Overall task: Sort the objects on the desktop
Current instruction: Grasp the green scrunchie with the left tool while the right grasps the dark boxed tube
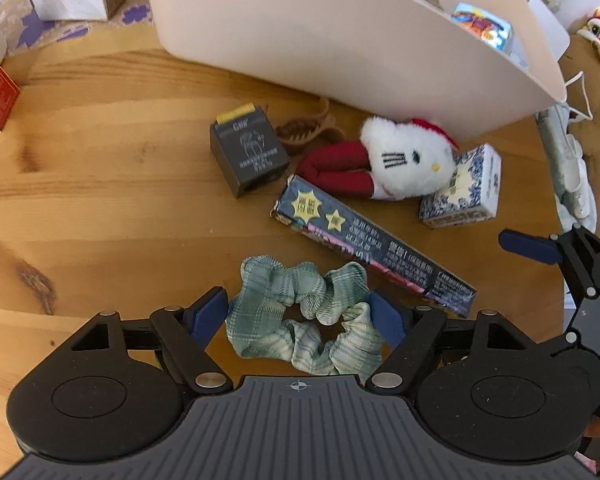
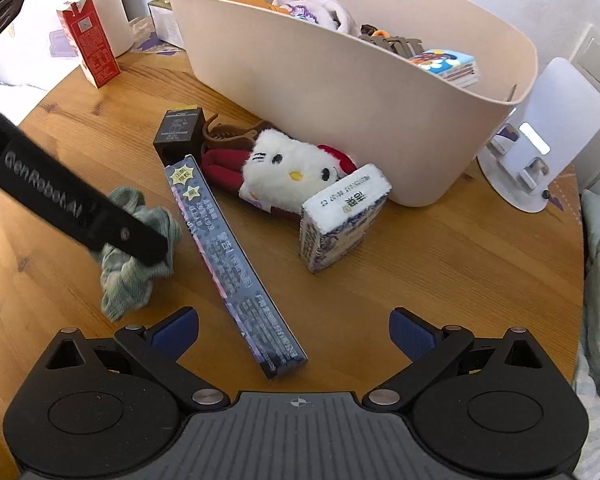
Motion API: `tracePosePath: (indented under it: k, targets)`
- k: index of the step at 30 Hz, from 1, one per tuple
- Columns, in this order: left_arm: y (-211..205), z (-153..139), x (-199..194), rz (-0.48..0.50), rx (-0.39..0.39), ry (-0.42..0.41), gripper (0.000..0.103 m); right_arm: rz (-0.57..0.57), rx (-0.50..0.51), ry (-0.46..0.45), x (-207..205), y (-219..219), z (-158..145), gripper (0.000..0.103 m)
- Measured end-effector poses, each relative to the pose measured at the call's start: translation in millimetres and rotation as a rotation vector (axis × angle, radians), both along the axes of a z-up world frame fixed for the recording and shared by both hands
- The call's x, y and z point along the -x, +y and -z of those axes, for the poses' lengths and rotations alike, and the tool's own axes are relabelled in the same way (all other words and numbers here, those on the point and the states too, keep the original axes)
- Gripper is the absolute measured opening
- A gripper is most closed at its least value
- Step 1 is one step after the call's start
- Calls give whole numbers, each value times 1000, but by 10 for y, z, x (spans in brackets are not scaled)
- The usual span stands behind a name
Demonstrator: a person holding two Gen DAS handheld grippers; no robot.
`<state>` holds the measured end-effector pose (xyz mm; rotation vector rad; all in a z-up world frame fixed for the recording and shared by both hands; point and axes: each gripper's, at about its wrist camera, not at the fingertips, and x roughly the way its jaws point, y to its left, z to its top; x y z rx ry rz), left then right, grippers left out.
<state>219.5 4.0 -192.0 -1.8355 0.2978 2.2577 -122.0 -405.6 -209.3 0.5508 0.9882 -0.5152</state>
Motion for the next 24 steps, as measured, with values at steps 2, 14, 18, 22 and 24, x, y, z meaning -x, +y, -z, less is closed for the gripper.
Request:
tracePosePath:
  k: [2, 14, 18, 22, 24]
  targets:
    - [5, 49, -21, -3, 10, -13, 79, 60, -9, -5, -20, -2, 10, 101]
    - [55, 62, -190, 60, 61, 46, 66, 36, -7, -5, -127, 69, 59, 59]
    - [75, 46, -232, 109, 78, 57, 51, 29, -8, -5, -104, 83, 56, 44]
    - [49, 29, -252, 115, 59, 51, 35, 12, -7, -5, -91, 128, 37, 32]
    - [44, 20, -283, 117, 53, 56, 30, -8, 9, -5, -93, 171, 18, 29]
